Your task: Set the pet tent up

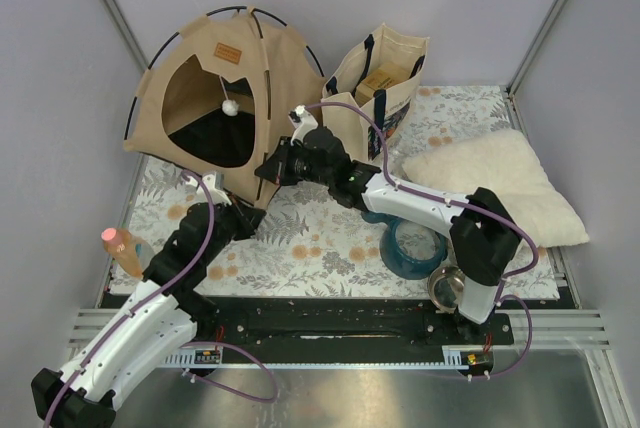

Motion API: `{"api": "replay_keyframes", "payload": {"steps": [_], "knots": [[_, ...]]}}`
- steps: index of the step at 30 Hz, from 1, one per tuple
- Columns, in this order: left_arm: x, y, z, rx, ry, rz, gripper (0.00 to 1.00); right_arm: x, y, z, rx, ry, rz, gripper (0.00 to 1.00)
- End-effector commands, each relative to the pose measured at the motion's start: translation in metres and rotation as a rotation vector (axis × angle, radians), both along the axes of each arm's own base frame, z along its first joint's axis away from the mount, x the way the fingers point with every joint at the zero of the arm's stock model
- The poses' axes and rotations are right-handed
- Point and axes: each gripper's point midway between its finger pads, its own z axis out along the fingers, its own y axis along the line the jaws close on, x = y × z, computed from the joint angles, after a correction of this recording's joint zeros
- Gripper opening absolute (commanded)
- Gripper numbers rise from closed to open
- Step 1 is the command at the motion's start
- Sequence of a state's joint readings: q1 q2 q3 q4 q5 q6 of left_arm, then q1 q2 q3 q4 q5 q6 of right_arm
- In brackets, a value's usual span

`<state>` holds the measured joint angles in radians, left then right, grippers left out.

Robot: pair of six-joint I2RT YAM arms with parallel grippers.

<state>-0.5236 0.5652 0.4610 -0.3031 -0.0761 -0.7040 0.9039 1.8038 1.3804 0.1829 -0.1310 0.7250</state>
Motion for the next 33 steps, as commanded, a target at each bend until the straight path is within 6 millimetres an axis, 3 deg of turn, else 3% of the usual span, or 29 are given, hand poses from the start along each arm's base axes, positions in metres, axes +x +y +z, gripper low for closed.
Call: {"api": "replay_keyframes", "payload": {"steps": [1,6,15,20,26,33], "knots": [[-0.035,-0.002,-0.032,0.082,0.169,-0.109,0.00,0.067,-0.044,0.055,0.104,-0.169,-0.225,0.00],[-0.032,-0.003,-0.030,0.089,0.165,-0.113,0.00,0.054,-0.034,0.052,0.125,-0.147,-0.138,0.00],[-0.026,-0.006,-0.033,0.104,0.177,-0.114,0.00,0.039,-0.025,0.073,0.212,-0.108,-0.058,0.00],[-0.026,-0.007,-0.031,0.104,0.170,-0.119,0.00,0.044,-0.028,0.067,0.178,-0.119,-0.087,0.00],[-0.028,-0.006,-0.028,0.103,0.165,-0.119,0.00,0.062,-0.043,0.052,0.083,-0.157,-0.191,0.00],[-0.030,-0.005,-0.026,0.100,0.158,-0.120,0.00,0.069,-0.045,0.061,0.073,-0.191,-0.222,0.00]]}}
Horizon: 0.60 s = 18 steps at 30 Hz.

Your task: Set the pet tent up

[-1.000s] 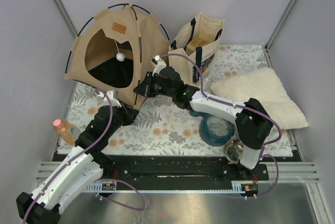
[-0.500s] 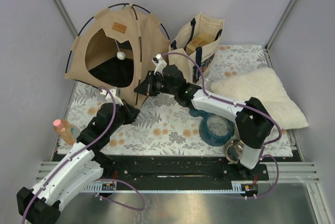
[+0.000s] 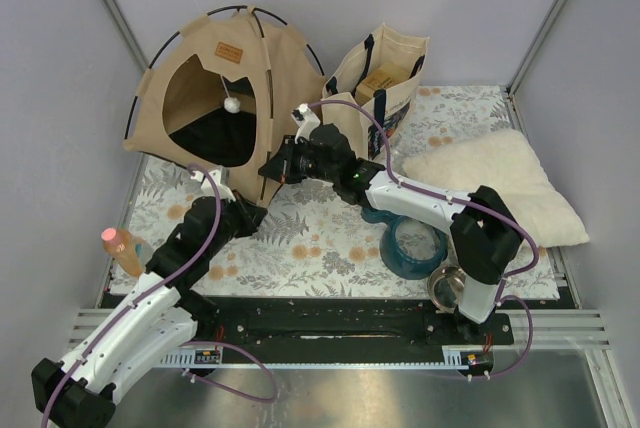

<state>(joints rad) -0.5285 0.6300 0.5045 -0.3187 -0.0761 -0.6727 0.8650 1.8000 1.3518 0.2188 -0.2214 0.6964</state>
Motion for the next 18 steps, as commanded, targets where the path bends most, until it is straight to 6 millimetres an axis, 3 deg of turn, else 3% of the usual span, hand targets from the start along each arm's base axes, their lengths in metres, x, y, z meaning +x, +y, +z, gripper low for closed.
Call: {"api": "replay_keyframes", "payload": {"steps": [1,10,18], "knots": [[-0.033,-0.002,-0.026,0.055,0.140,-0.100,0.00,0.067,-0.037,0.066,0.079,-0.176,-0.277,0.00],[-0.031,-0.008,-0.024,0.043,0.131,-0.126,0.00,0.039,-0.008,0.080,0.199,-0.145,-0.090,0.00],[-0.032,-0.013,-0.010,0.026,0.084,-0.158,0.00,0.050,-0.012,0.068,0.133,-0.160,-0.157,0.00]]}}
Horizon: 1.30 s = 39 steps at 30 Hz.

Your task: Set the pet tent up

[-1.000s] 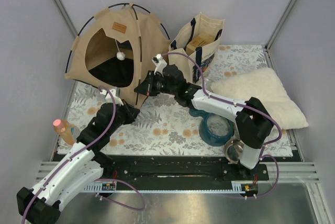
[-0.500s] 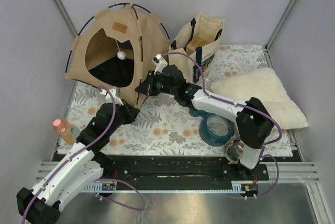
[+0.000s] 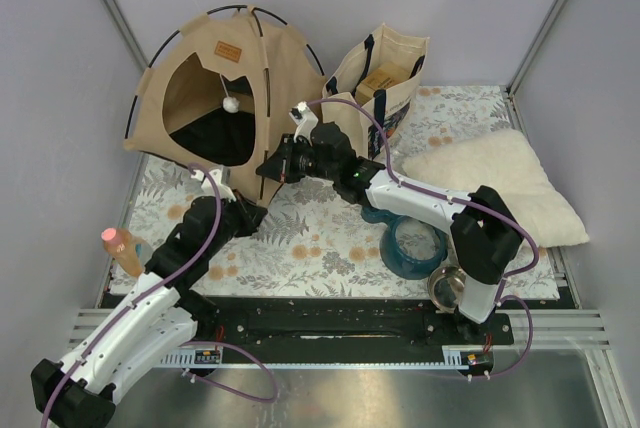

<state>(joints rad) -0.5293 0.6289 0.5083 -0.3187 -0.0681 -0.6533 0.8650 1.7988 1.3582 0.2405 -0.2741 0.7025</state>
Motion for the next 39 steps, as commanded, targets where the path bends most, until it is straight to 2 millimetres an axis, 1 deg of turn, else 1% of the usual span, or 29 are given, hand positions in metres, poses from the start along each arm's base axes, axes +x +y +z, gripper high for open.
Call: {"api": "replay_keyframes", "payload": {"steps": [1,5,7,9,13,17,20,22,24,26,30,34,37,39], "knots": [[-0.031,-0.011,-0.009,0.016,0.085,-0.141,0.00,0.060,-0.017,0.056,0.095,-0.154,-0.217,0.00],[-0.032,-0.013,-0.002,0.003,0.050,-0.156,0.00,0.062,-0.018,0.049,0.071,-0.151,-0.226,0.00],[-0.032,-0.013,0.001,0.000,0.039,-0.161,0.00,0.060,-0.018,0.045,0.064,-0.151,-0.219,0.00],[-0.033,-0.017,0.005,-0.007,0.021,-0.189,0.00,0.060,-0.020,0.043,0.062,-0.148,-0.223,0.00],[-0.030,-0.015,0.012,-0.001,-0.009,-0.181,0.00,0.052,-0.017,0.040,0.064,-0.143,-0.184,0.00],[-0.030,-0.025,0.022,-0.008,-0.044,-0.245,0.00,0.041,-0.011,0.036,0.077,-0.142,-0.124,0.00],[-0.029,-0.030,0.024,0.003,-0.049,-0.274,0.00,0.035,-0.006,0.039,0.095,-0.134,-0.095,0.00],[-0.029,-0.032,0.022,0.010,-0.040,-0.287,0.00,0.034,-0.005,0.042,0.103,-0.129,-0.095,0.00],[-0.026,-0.030,0.019,0.024,-0.033,-0.268,0.00,0.035,-0.004,0.044,0.096,-0.132,-0.103,0.00],[-0.026,-0.029,0.019,0.027,-0.037,-0.266,0.00,0.037,-0.006,0.042,0.080,-0.138,-0.113,0.00],[-0.022,-0.016,0.019,0.051,-0.045,-0.196,0.00,0.033,-0.012,0.031,0.042,-0.141,-0.109,0.00],[-0.020,-0.003,0.018,0.089,-0.036,-0.129,0.00,0.033,-0.022,0.020,-0.006,-0.153,-0.132,0.00],[-0.020,0.000,0.022,0.088,-0.045,-0.116,0.00,0.035,-0.026,0.014,-0.033,-0.161,-0.155,0.00],[-0.020,-0.002,0.024,0.081,-0.054,-0.128,0.00,0.035,-0.025,0.014,-0.035,-0.161,-0.145,0.00]]}}
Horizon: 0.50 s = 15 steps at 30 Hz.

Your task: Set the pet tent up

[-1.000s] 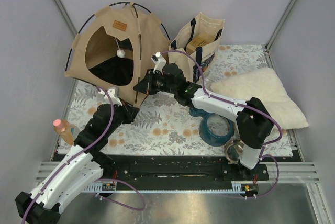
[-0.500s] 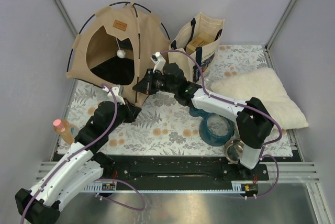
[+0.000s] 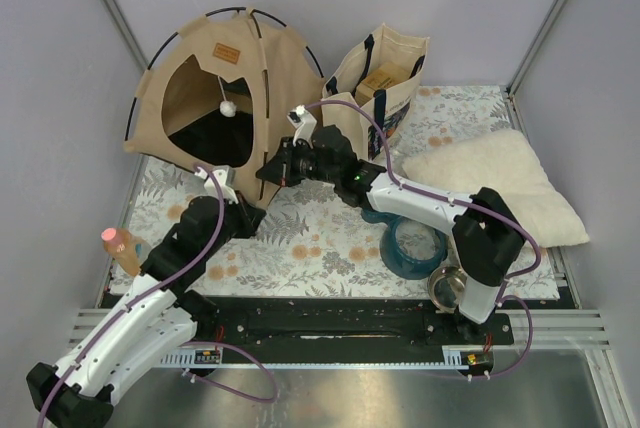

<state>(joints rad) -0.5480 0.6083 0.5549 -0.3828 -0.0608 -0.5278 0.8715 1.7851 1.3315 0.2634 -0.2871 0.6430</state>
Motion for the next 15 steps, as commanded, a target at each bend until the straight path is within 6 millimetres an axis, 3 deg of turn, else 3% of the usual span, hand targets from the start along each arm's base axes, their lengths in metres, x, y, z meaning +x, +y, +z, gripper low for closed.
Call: {"api": "replay_keyframes", "payload": {"steps": [1,4,8,12,13,15], "knots": [[-0.013,-0.006,0.016,-0.021,-0.004,-0.058,0.00,0.040,-0.022,0.016,-0.012,-0.108,-0.164,0.00],[-0.013,-0.015,0.022,-0.042,-0.021,-0.106,0.00,0.030,-0.012,0.017,0.004,-0.102,-0.094,0.00],[-0.006,-0.022,0.039,-0.061,-0.076,-0.130,0.00,0.014,0.000,0.000,-0.049,-0.125,-0.027,0.00],[0.002,-0.029,0.055,-0.051,-0.124,-0.158,0.00,0.010,-0.004,-0.016,-0.095,-0.127,-0.022,0.00],[0.003,-0.029,0.057,-0.041,-0.131,-0.161,0.01,0.011,-0.006,-0.018,-0.106,-0.130,-0.029,0.00],[0.007,-0.028,0.059,-0.027,-0.137,-0.155,0.14,0.012,-0.011,-0.022,-0.132,-0.137,-0.040,0.00]]}}
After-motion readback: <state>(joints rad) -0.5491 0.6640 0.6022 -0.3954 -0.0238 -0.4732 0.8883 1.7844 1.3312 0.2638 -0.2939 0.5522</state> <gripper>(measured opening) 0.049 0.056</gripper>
